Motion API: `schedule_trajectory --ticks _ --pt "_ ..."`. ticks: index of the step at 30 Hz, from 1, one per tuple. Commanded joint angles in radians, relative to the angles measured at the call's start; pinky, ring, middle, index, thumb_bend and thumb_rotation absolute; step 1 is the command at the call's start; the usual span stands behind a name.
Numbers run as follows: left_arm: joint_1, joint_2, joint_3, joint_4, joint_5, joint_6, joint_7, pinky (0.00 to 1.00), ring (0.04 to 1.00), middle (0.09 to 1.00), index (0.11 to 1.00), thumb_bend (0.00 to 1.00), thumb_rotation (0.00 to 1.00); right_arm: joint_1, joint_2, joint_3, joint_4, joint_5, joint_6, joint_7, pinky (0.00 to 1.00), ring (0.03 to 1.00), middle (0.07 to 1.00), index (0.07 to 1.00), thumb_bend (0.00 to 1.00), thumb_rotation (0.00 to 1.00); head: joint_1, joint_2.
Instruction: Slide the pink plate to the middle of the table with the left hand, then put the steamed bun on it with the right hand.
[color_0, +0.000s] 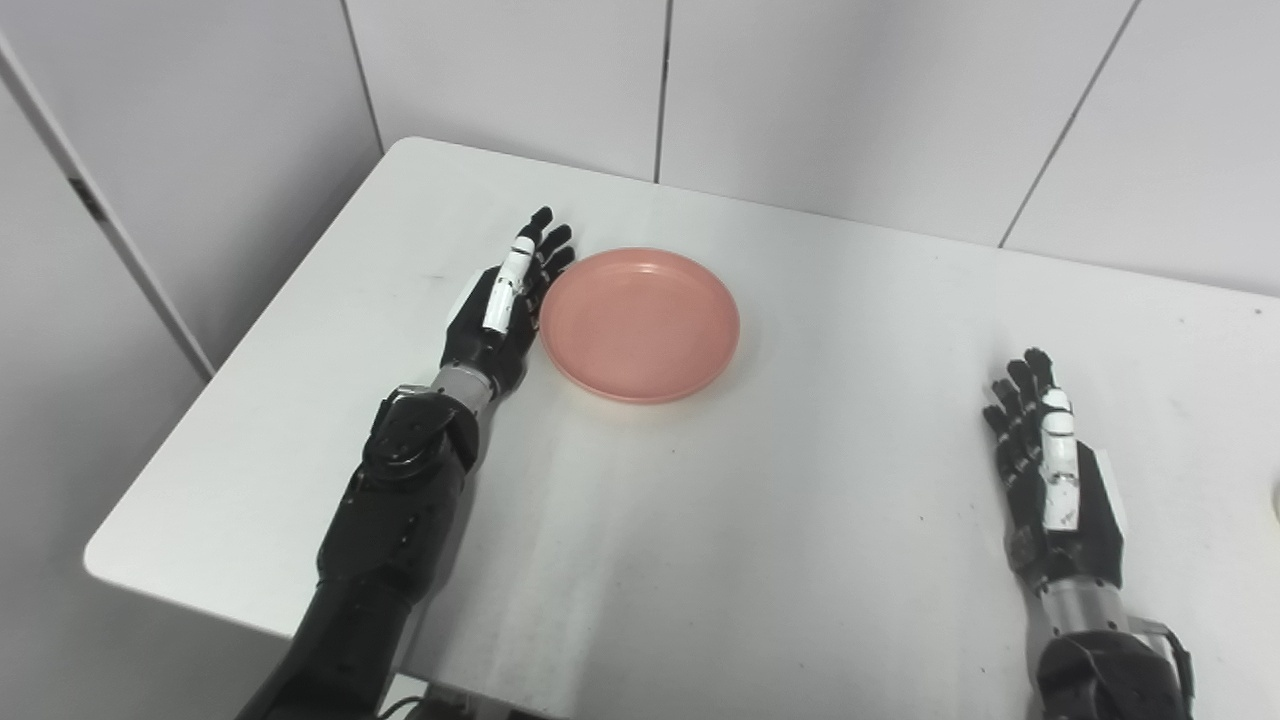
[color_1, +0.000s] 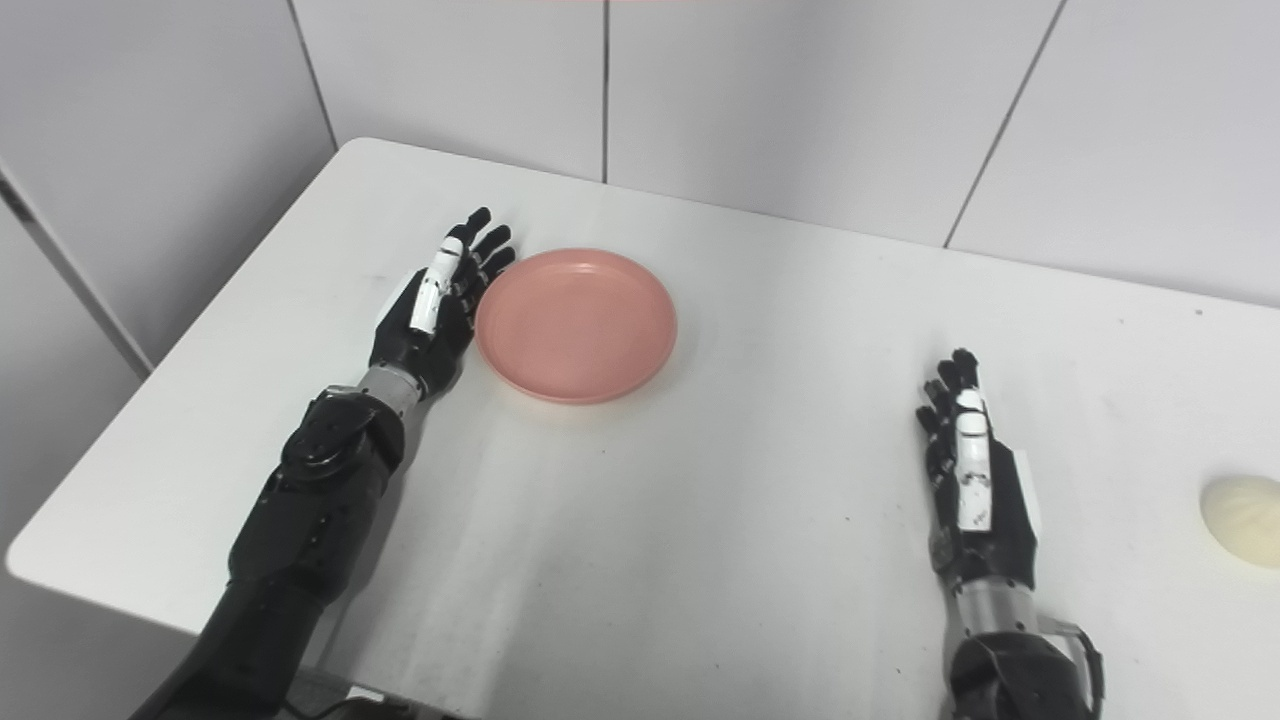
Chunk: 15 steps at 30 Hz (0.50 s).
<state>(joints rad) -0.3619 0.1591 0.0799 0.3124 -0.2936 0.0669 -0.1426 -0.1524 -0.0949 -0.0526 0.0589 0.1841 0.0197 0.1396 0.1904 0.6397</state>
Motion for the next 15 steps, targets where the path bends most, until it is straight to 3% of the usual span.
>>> schedule_trajectory --ticks 1,10,15 --pt "0.020 -0.013 -0.035 0.002 0.017 0.070 -0.031 1.00 0.980 0.979 0.999 0.42 1.00 0.032 0.023 0.017 0.024 -0.005 0.030 -0.002 1.00 1.000 1.000 1.000 0.18 1.00 -0.016 0.001" --pt "0.035 -0.042 -0.111 -0.070 0.028 0.117 -0.054 0.99 0.976 0.973 0.989 0.41 1.00 0.026 0.034 0.030 0.053 -0.009 -0.004 0.003 1.00 1.000 1.000 1.000 0.20 1.00 -0.090 0.014" --pt "0.048 -0.056 -0.154 -0.140 0.019 0.175 -0.059 1.00 0.989 0.987 1.000 0.39 1.00 0.026 0.047 0.036 0.047 -0.021 0.008 -0.013 1.00 1.000 1.000 1.000 0.19 1.00 -0.127 0.024"
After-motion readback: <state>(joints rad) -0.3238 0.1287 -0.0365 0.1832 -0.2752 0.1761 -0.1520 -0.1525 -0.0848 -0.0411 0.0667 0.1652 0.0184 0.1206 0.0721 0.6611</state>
